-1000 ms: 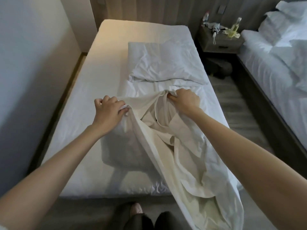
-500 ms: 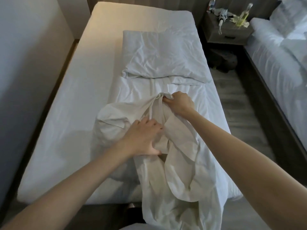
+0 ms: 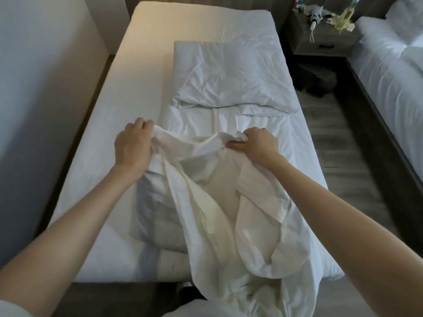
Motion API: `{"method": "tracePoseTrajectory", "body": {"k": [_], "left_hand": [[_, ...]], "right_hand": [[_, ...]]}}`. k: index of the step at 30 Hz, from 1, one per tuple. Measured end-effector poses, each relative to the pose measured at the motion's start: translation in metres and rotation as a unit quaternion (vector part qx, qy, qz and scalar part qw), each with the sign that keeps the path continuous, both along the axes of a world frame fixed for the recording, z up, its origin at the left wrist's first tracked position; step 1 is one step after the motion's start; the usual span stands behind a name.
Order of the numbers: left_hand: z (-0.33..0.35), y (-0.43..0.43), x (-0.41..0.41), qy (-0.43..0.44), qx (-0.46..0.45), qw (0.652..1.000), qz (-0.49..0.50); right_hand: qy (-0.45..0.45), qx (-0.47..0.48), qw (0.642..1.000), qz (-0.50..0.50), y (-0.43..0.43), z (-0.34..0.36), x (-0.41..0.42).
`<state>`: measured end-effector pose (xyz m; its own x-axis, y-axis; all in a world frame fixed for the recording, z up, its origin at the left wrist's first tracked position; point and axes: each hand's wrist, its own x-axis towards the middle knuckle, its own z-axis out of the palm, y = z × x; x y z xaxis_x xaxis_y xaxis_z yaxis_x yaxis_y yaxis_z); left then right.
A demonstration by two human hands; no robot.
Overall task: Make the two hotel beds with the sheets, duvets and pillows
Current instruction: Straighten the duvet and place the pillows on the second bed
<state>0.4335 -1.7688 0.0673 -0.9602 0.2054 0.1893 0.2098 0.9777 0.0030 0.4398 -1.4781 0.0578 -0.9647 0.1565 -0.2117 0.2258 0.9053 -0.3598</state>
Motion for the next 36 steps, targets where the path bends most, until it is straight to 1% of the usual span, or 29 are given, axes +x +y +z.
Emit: {"method": "tracePoseTrajectory", "body": {"k": [1,3,5,6,7,8,9,10,11,12,13,14,16,17,18,19,20,22,23,25,26,29,33,34,36], "left_hand": [[0.004,-0.02,-0.007,0.007,-0.002,1.0,0.025],[0.006,-0.04,-0.01,-0.024,-0.012,0.998,0.054],[0.004,-0.038,-0.001,-0.049,-0.005,0.996,0.077],[0.006,-0.031,0.006,-0.04,0.016,0.996,0.079],[0.007,-0.021,0.013,-0.011,0.048,0.997,0.053],[0.009,-0.011,0.021,0.031,0.082,0.996,-0.006],[0.009,-0.003,0.029,0.066,0.108,0.987,-0.095],[0.007,0.003,0.038,0.072,0.097,0.972,-0.203],[-0.001,0.006,0.049,0.059,0.052,0.948,-0.309],[-0.014,0.007,0.062,0.037,-0.007,0.92,-0.389],[-0.023,0.007,0.077,0.008,-0.076,0.898,-0.432],[-0.03,0.006,0.091,-0.029,-0.14,0.884,-0.446],[-0.043,0.005,0.108,-0.087,-0.258,0.855,-0.442],[-0.051,0.005,0.111,-0.107,-0.288,0.845,-0.438],[-0.055,0.006,0.11,-0.099,-0.301,0.845,-0.432],[-0.055,0.008,0.11,-0.067,-0.314,0.848,-0.422],[-0.054,0.011,0.109,-0.049,-0.31,0.858,-0.407],[-0.061,0.017,0.107,-0.004,-0.25,0.878,-0.407],[-0.061,0.022,0.106,0.008,-0.227,0.88,-0.418],[-0.061,0.032,0.102,0.064,-0.193,0.873,-0.443],[-0.058,0.036,0.098,0.081,-0.179,0.876,-0.44],[-0.05,0.046,0.094,0.072,-0.116,0.906,-0.4],[-0.034,0.064,0.09,0.068,-0.019,0.952,-0.298],[-0.028,0.066,0.088,0.061,-0.012,0.96,-0.273],[-0.02,0.071,0.081,0.055,-0.036,0.966,-0.248]], "right_hand": [[0.005,0.004,1.0,0.008,-0.003,0.001,0.001],[0.018,0.014,0.999,0.026,-0.012,0.003,0.004],[0.023,0.02,0.999,0.041,-0.019,0.005,0.008],[0.024,0.016,0.999,0.043,-0.02,0.005,0.01],[0.024,0.009,0.999,0.043,-0.02,0.006,0.013],[0.023,0.005,0.999,0.045,-0.02,0.007,0.015],[0.02,0.004,0.999,0.048,-0.019,0.008,0.017],[0.017,0.005,0.999,0.051,-0.019,0.01,0.019],[0.015,0.006,0.998,0.053,-0.02,0.012,0.021],[0.015,0.004,0.998,0.054,-0.02,0.014,0.022],[0.014,0.002,0.998,0.054,-0.021,0.015,0.024],[0.013,-0.001,0.998,0.054,-0.022,0.015,0.027],[0.012,-0.004,0.999,0.053,-0.022,0.016,0.033],[0.011,-0.006,0.998,0.054,-0.023,0.017,0.036],[0.01,-0.008,0.998,0.054,-0.023,0.017,0.04],[0.008,-0.011,0.998,0.054,-0.024,0.018,0.044],[0.006,-0.014,0.998,0.055,-0.025,0.019,0.048],[0.003,-0.019,0.998,0.054,-0.027,0.019,0.056],[0.004,-0.019,0.999,0.051,-0.027,0.019,0.059],[0.002,-0.02,0.999,0.05,-0.027,0.02,0.065],[-0.004,-0.017,0.998,0.054,-0.027,0.021,0.068],[-0.014,-0.025,0.997,0.075,-0.025,0.024,0.08],[-0.039,-0.049,0.991,0.116,-0.02,0.024,0.091],[-0.056,-0.046,0.99,0.124,-0.019,0.025,0.092],[-0.09,-0.047,0.985,0.141,-0.02,0.032,0.095]]}}
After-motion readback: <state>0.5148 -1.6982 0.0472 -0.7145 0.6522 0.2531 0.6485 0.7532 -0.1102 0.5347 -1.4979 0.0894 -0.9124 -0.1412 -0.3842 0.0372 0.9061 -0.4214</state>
